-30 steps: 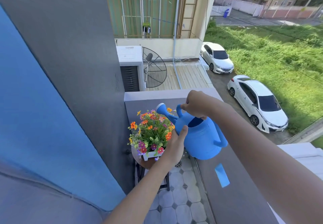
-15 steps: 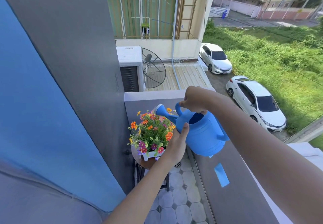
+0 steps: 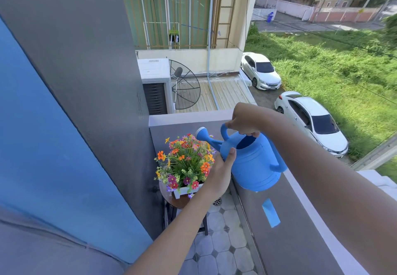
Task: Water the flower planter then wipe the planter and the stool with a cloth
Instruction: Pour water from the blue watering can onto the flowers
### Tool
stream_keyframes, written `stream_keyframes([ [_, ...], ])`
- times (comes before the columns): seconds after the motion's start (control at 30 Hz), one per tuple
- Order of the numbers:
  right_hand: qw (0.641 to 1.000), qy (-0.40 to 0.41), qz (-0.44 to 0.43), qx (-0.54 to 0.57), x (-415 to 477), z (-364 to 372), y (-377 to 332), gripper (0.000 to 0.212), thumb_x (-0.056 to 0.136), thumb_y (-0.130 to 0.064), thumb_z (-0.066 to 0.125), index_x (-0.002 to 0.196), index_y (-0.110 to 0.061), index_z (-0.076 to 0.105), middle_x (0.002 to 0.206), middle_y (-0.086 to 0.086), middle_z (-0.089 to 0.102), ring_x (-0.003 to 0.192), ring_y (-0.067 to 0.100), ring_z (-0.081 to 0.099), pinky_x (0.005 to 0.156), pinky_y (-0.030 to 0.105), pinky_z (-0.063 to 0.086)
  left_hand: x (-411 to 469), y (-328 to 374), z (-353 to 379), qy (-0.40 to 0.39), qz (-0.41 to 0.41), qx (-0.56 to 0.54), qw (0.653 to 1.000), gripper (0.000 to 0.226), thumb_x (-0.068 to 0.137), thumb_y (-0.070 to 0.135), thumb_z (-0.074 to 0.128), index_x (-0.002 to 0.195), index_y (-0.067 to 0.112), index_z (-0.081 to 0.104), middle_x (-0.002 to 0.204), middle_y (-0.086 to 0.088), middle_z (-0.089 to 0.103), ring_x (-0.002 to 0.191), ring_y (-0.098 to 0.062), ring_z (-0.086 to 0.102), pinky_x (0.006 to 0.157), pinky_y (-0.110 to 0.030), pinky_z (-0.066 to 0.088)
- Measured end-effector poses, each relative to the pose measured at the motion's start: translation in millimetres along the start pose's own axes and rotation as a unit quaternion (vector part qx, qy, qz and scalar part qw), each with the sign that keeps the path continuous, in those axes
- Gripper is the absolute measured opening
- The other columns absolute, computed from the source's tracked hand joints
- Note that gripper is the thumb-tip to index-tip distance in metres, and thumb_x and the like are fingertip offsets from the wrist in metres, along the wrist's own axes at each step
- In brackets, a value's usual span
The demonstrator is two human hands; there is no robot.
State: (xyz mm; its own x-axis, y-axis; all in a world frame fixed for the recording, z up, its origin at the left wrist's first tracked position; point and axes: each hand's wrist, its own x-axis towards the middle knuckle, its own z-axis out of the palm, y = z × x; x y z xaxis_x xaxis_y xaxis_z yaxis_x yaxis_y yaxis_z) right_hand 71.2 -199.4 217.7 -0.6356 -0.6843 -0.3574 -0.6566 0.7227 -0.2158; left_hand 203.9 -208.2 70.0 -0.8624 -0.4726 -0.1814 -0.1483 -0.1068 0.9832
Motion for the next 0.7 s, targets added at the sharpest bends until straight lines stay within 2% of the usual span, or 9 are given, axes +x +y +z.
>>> stream_keyframes([
  [0.07,1.0,-0.004,0.004,0.012,-0.5,-5.9,0.8,0.035,0.102,-0.03,0.053,0.079,-0.004,0.054,0.064,0.014,0.054,0.042,0.025,0.041,0.051,0.029,0.036,8.2,-6.9,4.1,0.007,-0.01,-0.016,1.0,0.068,0.082,0.08,0.043,0.135,0.037,0.048,0.135,0.007,0.058,0.126,-0.013,0.055,0.106,-0.053,0.043],
  [0.17,1.0,0.002,0.01,0.029,0.2,-8.8,4.6,0.033,0.102,-0.03,0.054,0.085,-0.002,0.056,0.07,0.016,0.057,0.056,0.029,0.045,0.055,0.033,0.038,10.6,4.8,6.5,0.005,-0.019,-0.032,0.999,0.069,0.078,0.083,0.046,0.128,0.036,0.053,0.129,0.003,0.062,0.12,-0.019,0.059,0.1,-0.057,0.047],
  [0.3,0.998,0.034,0.024,0.037,0.5,-5.4,12.6,0.035,0.102,-0.032,0.054,0.08,-0.005,0.05,0.066,0.014,0.058,0.045,0.026,0.043,0.054,0.034,0.039,6.2,22.1,8.0,-0.015,0.006,-0.043,0.999,0.04,0.089,0.07,0.044,0.117,0.045,0.057,0.121,0.01,0.066,0.116,-0.013,0.061,0.1,-0.049,0.049],
  [0.47,0.998,0.048,0.02,0.034,-2.3,0.3,13.5,0.035,0.102,-0.034,0.054,0.08,-0.007,0.049,0.073,0.018,0.065,0.051,0.03,0.051,0.056,0.036,0.046,6.6,15.3,8.3,-0.015,0.003,-0.062,0.998,0.054,0.083,0.075,0.048,0.123,0.039,0.053,0.128,0.004,0.062,0.119,-0.017,0.059,0.103,-0.053,0.046],
  [0.57,0.999,0.041,0.008,0.026,-5.9,3.7,9.5,0.036,0.102,-0.035,0.054,0.081,-0.006,0.051,0.073,0.019,0.066,0.051,0.03,0.052,0.056,0.036,0.046,2.9,10.1,6.8,-0.015,0.017,-0.075,0.997,0.055,0.088,0.068,0.048,0.132,0.035,0.051,0.133,0.007,0.06,0.123,-0.012,0.057,0.102,-0.042,0.046],
  [0.63,0.999,0.028,-0.009,0.017,-9.2,6.2,5.5,0.035,0.101,-0.035,0.055,0.086,-0.003,0.055,0.077,0.02,0.069,0.053,0.03,0.053,0.056,0.033,0.047,-3.6,5.6,5.2,-0.006,0.025,-0.082,0.996,0.055,0.091,0.064,0.047,0.135,0.03,0.047,0.134,0.007,0.058,0.121,-0.008,0.055,0.095,-0.031,0.045],
  [0.7,0.999,0.016,-0.032,0.008,-14.1,8.5,0.5,0.032,0.101,-0.034,0.056,0.09,-0.004,0.059,0.077,0.014,0.066,0.059,0.029,0.056,0.052,0.028,0.047,-10.6,-0.4,4.7,0.006,0.018,-0.08,0.997,0.052,0.094,0.061,0.045,0.134,0.028,0.044,0.132,0.007,0.055,0.115,-0.004,0.054,0.087,-0.025,0.045],
])
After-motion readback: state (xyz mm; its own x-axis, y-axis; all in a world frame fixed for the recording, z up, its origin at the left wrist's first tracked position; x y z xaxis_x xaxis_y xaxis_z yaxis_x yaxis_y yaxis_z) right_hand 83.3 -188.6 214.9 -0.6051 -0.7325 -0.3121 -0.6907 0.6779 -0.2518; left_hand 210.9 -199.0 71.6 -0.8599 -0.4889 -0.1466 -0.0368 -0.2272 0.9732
